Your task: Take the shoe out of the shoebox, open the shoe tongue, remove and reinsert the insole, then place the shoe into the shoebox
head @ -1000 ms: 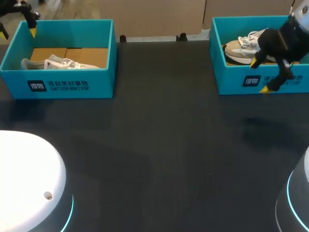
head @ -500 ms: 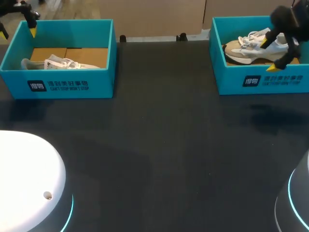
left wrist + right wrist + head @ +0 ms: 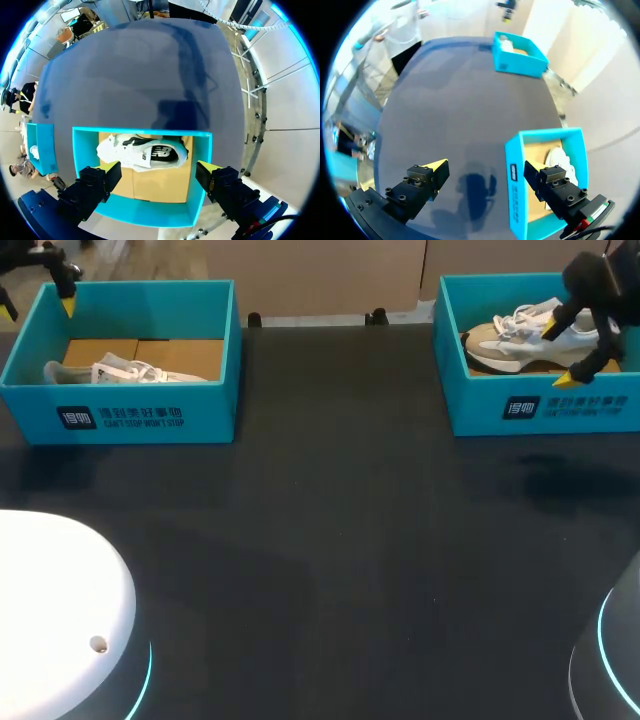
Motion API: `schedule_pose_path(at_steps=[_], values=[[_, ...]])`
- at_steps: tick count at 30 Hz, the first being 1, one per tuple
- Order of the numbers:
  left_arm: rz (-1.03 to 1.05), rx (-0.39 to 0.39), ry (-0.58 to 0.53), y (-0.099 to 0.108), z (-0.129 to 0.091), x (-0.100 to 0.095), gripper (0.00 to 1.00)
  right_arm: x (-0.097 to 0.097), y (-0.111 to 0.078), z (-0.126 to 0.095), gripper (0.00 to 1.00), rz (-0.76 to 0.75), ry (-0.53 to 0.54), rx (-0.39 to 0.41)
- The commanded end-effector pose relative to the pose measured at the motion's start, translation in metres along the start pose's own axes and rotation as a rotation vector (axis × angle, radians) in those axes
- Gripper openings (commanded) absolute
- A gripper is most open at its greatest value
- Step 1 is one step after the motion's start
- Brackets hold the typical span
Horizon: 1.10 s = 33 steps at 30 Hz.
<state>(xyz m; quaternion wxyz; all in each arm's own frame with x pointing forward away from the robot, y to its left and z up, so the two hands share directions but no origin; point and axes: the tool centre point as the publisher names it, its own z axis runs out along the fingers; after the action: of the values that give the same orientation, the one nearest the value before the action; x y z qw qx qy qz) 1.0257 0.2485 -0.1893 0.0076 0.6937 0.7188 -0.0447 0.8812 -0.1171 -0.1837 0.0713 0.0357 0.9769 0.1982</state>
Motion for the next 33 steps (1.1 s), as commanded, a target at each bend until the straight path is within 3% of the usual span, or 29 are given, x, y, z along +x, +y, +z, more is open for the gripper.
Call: schedule_pose_path(at_steps=[1,10,15,20,33], values=[[0.001,0.001,0.003,0.000,0.000,0.000,1.00,-0.028,0.003,0.008,1.00,0.223,-0.047,0.113],[0.001,0.001,0.003,0.000,0.000,0.000,1.00,-0.077,-0.025,0.003,1.00,0.641,-0.179,0.118],[0.001,0.001,0.003,0.000,0.000,0.000,1.00,-0.102,-0.044,0.000,1.00,0.834,-0.246,0.074],[0.001,0.001,0.003,0.000,0.000,0.000,1.00,-0.115,-0.061,-0.003,1.00,1.169,-0.329,0.025],[0.001,0.001,0.003,0.000,0.000,0.000,1.00,-0.115,-0.061,-0.003,1.00,1.169,-0.329,0.025]])
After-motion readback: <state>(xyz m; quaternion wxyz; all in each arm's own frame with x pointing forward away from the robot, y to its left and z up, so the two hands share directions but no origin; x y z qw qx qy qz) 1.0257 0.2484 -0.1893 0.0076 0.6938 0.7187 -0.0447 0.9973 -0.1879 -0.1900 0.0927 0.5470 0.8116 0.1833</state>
